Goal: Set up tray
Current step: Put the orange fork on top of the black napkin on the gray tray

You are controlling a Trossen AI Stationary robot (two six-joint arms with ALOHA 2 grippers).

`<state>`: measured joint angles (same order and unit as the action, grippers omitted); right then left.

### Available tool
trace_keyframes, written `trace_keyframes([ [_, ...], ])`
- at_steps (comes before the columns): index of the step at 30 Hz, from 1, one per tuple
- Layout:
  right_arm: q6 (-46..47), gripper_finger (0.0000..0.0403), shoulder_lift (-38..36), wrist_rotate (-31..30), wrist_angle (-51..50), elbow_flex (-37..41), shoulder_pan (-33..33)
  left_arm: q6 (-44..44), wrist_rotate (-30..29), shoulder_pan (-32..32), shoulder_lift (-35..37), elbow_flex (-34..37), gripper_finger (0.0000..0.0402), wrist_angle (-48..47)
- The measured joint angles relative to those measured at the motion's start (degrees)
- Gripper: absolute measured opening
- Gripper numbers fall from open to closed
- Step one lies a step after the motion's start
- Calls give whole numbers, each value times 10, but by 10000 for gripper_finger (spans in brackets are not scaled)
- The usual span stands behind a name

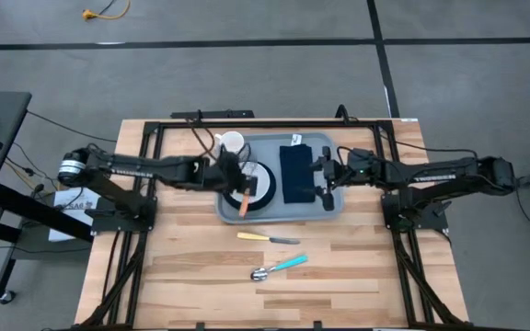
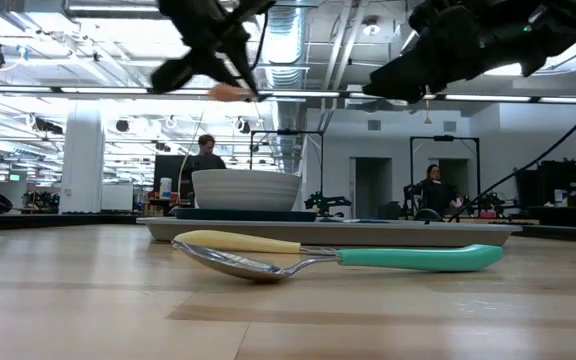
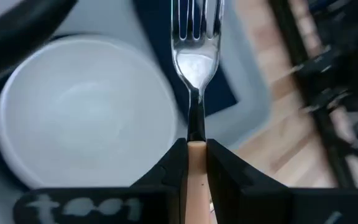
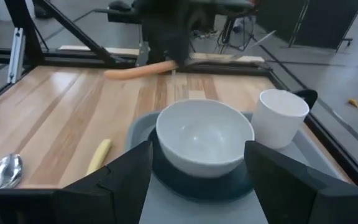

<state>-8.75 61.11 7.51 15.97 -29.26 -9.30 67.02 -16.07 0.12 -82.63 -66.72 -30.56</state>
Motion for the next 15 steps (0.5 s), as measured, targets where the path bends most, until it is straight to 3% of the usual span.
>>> trace_keyframes([
  [7,7,249,-31,0,-31,0,0,-53,12,33,0,0,28,63],
  [15,12,249,-14,0,75,0,14,-166,-101,18,0,0,28,71],
])
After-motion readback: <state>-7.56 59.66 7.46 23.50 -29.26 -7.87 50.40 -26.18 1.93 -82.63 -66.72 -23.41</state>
